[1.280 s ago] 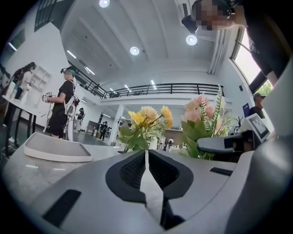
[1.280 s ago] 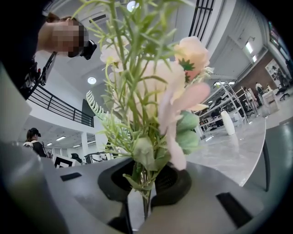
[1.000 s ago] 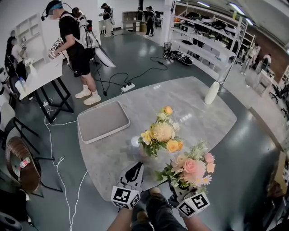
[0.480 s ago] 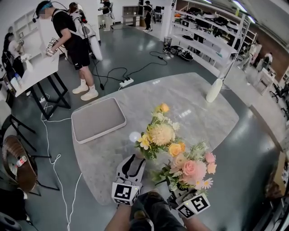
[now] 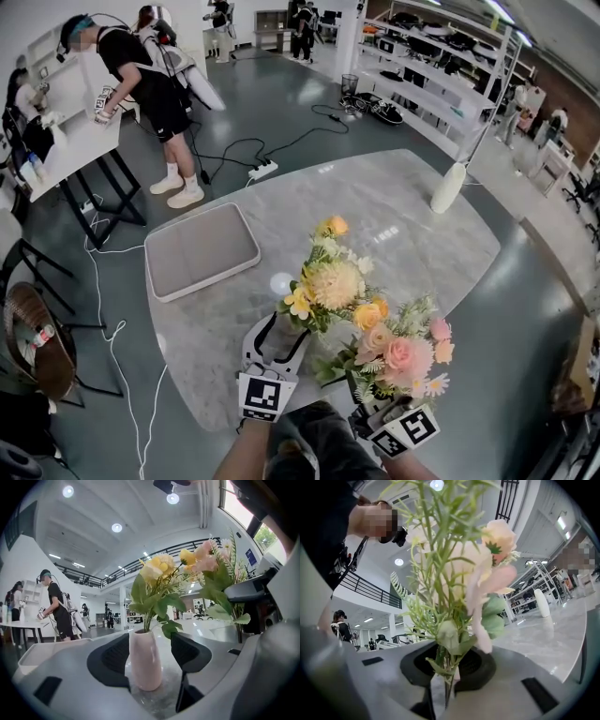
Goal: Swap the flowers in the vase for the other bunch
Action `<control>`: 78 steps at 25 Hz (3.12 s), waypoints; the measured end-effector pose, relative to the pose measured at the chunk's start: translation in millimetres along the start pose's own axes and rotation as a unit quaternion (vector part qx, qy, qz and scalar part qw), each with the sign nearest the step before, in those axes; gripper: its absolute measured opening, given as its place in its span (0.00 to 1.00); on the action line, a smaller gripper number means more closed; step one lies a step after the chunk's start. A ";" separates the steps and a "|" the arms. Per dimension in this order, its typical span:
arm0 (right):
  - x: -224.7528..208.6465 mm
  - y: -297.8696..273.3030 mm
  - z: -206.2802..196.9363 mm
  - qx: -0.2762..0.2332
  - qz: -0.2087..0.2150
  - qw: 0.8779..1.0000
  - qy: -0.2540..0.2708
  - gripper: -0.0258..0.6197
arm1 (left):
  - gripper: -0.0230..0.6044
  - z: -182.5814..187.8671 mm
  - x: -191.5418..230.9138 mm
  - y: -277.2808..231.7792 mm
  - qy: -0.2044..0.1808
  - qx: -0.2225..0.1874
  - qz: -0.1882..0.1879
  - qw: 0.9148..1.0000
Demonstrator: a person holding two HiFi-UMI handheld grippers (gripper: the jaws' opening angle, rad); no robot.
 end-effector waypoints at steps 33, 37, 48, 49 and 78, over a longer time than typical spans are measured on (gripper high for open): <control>3.5 -17.7 4.6 0.007 -0.079 0.993 0.088 0.14 | 0.34 28.9 3.7 -33.1 -0.130 0.003 0.034 0.991; 6.5 -18.3 5.6 0.007 -0.077 0.993 0.087 0.14 | 0.24 33.0 7.1 -28.8 -0.121 -0.009 0.039 0.992; 8.2 -14.9 19.0 -0.019 -0.058 0.994 0.086 0.15 | 0.14 53.1 6.8 -25.7 -0.116 -0.048 0.048 0.991; 9.1 -15.8 21.6 -0.021 -0.056 0.994 0.086 0.15 | 0.14 55.6 8.3 -25.7 -0.113 -0.052 0.049 0.991; 7.8 -38.0 81.5 -0.043 -0.048 0.997 0.050 0.15 | 0.13 122.8 54.3 -4.4 0.031 -0.125 0.061 0.990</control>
Point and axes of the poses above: the fingertips, and each gripper's own axes: y backward along the fingers, x to its left, z out of its top, the point moved 1 cm from there along y, backward along the fingers, and after that the axes turned 7 degrees about -y, right-handed, at the moved point
